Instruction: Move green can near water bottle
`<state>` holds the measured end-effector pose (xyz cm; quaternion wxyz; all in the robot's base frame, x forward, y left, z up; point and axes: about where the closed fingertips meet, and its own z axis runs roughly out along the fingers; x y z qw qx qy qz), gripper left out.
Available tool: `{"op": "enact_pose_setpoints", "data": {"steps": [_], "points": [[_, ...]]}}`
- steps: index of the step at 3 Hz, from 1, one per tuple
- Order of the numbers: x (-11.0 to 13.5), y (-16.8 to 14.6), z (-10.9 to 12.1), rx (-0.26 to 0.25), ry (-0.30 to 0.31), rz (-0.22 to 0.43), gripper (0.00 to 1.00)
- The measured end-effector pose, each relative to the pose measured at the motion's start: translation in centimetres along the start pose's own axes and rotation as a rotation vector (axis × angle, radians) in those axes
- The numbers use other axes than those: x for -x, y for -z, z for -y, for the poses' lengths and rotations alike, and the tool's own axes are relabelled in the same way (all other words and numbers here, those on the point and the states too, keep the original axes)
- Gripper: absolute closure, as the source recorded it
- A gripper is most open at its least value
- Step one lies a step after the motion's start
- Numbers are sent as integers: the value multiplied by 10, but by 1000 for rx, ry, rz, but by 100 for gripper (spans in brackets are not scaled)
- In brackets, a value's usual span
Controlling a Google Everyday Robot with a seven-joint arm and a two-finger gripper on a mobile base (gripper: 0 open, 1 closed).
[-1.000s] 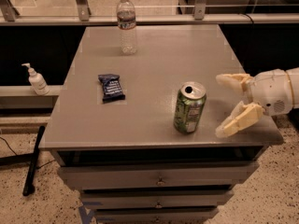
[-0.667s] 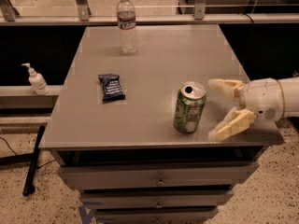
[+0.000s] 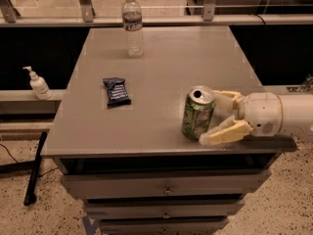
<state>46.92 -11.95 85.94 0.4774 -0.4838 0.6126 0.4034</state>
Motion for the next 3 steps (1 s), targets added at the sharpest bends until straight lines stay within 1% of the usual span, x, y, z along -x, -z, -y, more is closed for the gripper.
{"op": "enact_pose_setpoints", "data": {"steps": [1, 2, 3], "points": [[3, -8, 1, -3, -2, 40, 41], [4, -14, -1, -9, -15, 65, 64], [10, -9, 11, -35, 6, 63, 88]]}}
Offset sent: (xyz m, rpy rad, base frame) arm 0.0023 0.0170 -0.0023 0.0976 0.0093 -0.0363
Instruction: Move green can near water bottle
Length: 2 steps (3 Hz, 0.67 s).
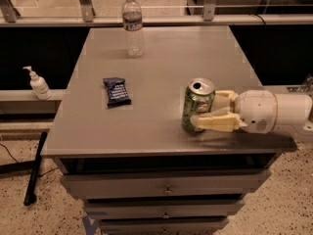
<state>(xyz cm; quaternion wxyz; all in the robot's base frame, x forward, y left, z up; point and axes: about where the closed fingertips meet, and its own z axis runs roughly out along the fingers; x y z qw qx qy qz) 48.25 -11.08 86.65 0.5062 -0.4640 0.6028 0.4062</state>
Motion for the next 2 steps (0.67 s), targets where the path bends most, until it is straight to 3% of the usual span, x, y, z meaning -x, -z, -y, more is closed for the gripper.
{"op": "enact_pose_setpoints", "data": {"steps": [1, 2], "points": [[26, 22, 33, -72, 80, -14, 100], [26, 22, 33, -72, 80, -14, 100]]}}
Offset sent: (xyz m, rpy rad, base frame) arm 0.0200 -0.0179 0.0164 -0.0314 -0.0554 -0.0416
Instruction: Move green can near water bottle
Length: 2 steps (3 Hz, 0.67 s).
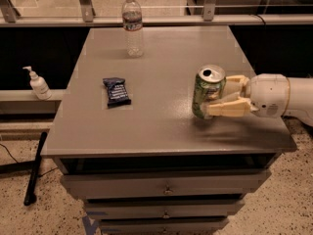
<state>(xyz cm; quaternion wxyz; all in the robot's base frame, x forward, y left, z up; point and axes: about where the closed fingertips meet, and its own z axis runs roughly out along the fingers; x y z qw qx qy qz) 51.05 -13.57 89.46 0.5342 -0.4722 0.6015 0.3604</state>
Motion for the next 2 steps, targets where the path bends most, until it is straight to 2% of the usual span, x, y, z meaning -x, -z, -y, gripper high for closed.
{"op": "enact_pose_setpoints", "data": {"steps": [1, 2], "points": [[4, -4, 16, -31, 34, 25, 100], [9, -18, 62, -66, 94, 42, 100]]}}
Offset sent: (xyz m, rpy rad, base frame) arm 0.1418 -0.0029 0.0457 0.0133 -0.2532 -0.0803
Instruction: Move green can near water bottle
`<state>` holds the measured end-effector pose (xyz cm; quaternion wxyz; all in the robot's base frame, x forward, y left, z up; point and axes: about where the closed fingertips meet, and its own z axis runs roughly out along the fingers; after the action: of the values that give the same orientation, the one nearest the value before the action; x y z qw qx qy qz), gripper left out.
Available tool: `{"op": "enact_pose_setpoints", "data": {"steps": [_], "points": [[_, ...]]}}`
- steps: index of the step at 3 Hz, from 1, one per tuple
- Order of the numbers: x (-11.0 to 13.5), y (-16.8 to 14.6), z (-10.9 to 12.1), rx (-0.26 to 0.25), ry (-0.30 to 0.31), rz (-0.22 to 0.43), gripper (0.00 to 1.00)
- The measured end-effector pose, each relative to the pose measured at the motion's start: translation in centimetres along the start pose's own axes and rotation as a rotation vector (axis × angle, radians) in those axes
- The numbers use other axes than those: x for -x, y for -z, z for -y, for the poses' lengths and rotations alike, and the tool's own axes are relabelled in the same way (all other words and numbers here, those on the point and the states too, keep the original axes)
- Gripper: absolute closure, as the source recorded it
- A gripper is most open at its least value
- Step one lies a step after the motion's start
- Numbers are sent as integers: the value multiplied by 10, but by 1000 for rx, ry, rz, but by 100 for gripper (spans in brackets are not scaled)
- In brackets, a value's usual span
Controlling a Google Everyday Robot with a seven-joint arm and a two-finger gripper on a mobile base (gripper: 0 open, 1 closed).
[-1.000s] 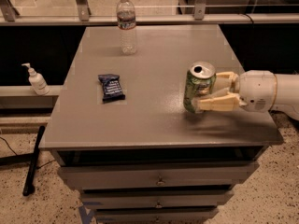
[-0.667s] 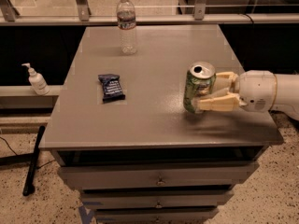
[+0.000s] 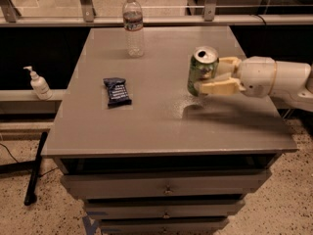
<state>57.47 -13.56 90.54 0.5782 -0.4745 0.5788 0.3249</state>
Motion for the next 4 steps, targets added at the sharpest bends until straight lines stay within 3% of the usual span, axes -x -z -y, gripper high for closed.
{"op": "enact_pose_setpoints", "data": {"steps": [2, 3, 4], "points": [[-2, -71, 98, 38, 79, -53, 100], [6, -102, 136, 22, 101, -58, 100], [11, -124, 160, -16, 92, -46, 100]]}}
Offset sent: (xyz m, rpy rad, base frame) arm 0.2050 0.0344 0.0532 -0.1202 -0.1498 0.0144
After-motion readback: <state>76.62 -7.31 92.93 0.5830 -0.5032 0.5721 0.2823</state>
